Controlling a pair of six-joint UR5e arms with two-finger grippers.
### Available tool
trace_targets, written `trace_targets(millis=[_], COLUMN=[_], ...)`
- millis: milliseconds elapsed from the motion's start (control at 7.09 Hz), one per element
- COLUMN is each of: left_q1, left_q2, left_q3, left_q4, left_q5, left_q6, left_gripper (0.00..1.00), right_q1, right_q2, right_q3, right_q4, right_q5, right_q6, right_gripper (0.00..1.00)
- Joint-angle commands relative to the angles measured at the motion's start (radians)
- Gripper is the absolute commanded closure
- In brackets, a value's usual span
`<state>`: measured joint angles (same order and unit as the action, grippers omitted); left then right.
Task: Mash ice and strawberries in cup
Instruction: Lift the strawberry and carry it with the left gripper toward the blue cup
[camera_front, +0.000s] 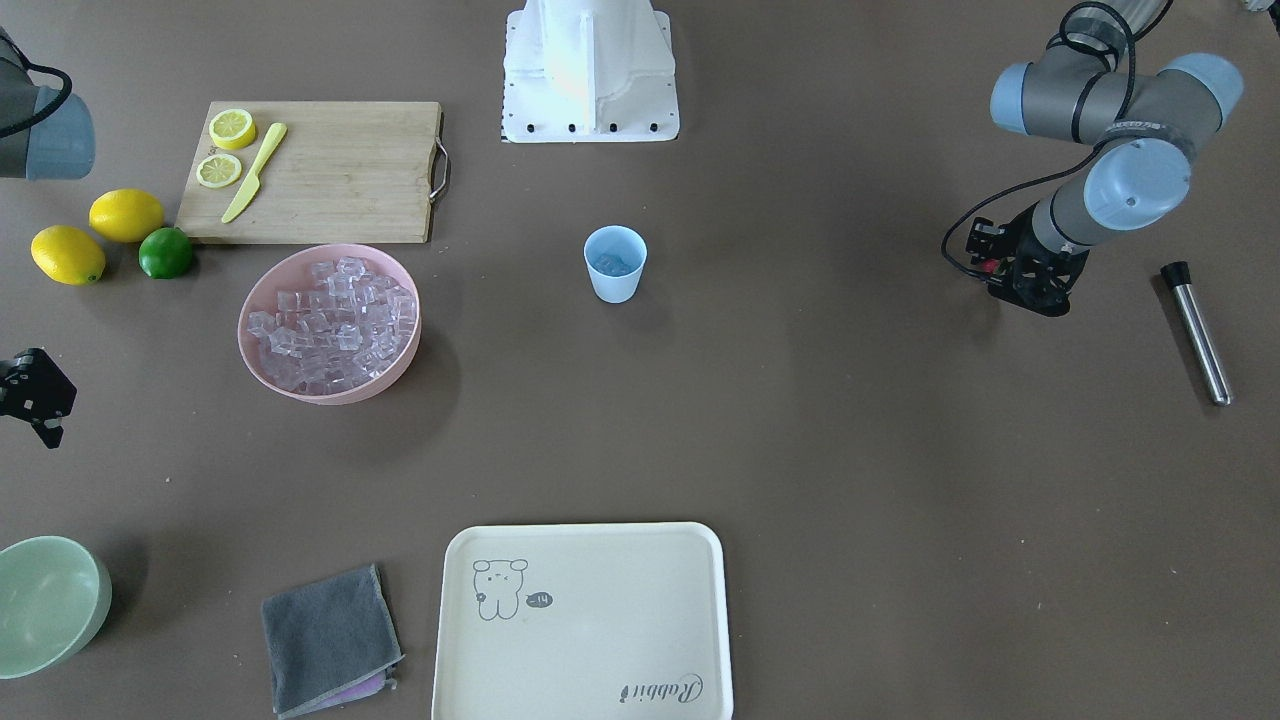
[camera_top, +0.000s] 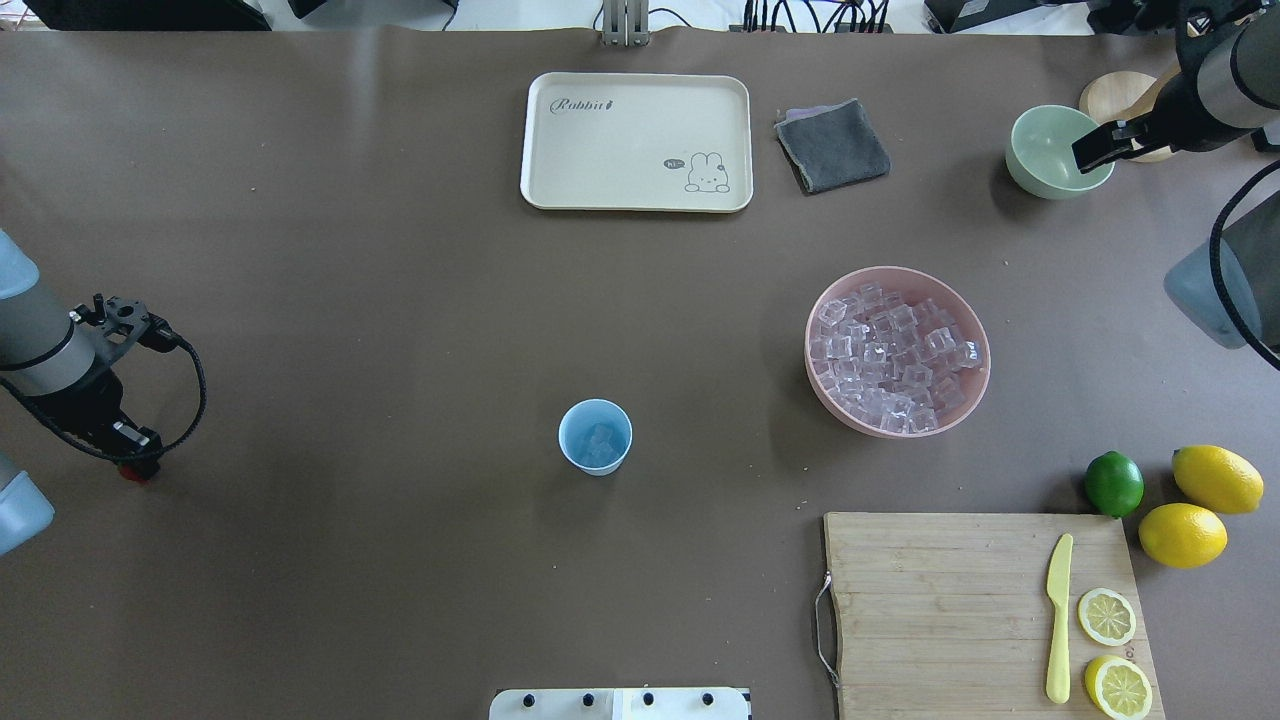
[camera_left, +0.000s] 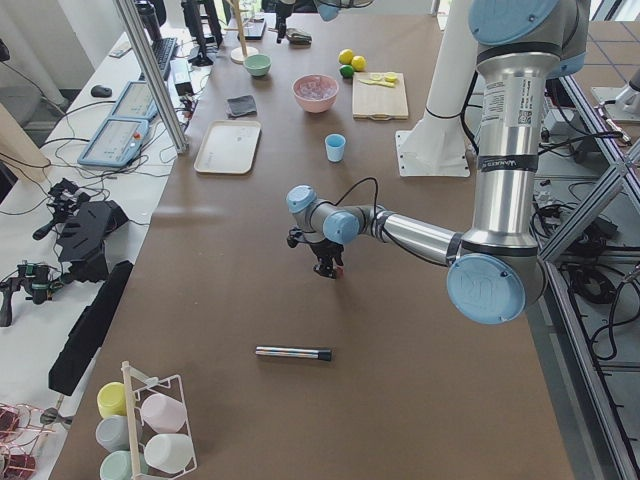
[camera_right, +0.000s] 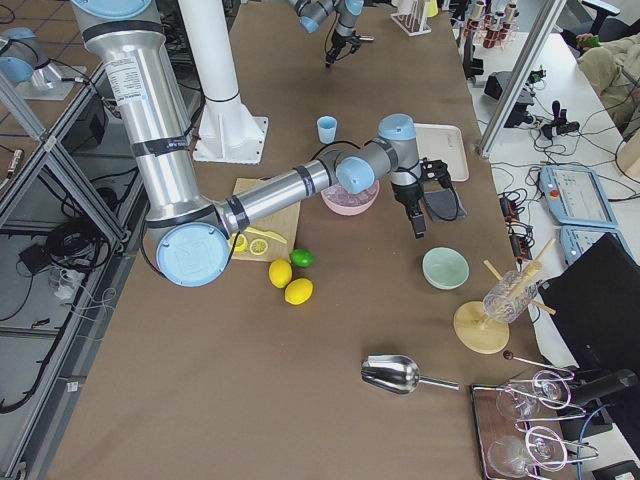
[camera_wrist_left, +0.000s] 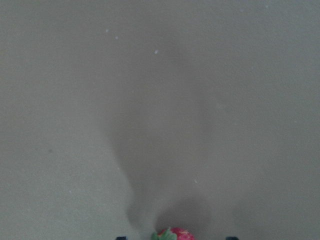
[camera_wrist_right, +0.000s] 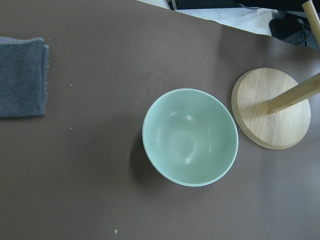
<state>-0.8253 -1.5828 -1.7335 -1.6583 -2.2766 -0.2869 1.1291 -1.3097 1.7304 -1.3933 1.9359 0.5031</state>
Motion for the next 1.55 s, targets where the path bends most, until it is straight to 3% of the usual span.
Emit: trace_targets(millis=[0, 141, 423, 705, 1410], left_q1=[0.000, 0.000, -0.017, -0.104, -0.113], left_q2=[0.001, 0.000, -0.031, -0.069, -0.356], left_q3=[0.002, -0.004, -0.044, -0.087, -0.074], left_q4=[0.002, 0.002, 0.002, 0.005, -0.001], left_q5=[0.003, 0.003, 0.000, -0.011, -0.001], left_q6=[0.002, 0.002, 0.000, 0.003, -0.015], left_gripper=[0.90, 1.00, 1.00, 1.00, 1.00], right_q1=[0.000, 0.000, 0.000, 0.000, -0.020], right_q2=[0.000, -0.002, -0.002, -0.003, -0.013], right_q3=[0.000, 0.001, 0.011, 0.012, -0.003], right_q4=[0.002, 0.002, 0.002, 0.000, -0.013], right_q5=[0.000, 0.000, -0.002, 0.000, 0.011], right_q6=[0.000, 0.000, 0.000, 0.006, 0.008], right_gripper=[0.00, 0.00, 0.00, 0.00, 0.00])
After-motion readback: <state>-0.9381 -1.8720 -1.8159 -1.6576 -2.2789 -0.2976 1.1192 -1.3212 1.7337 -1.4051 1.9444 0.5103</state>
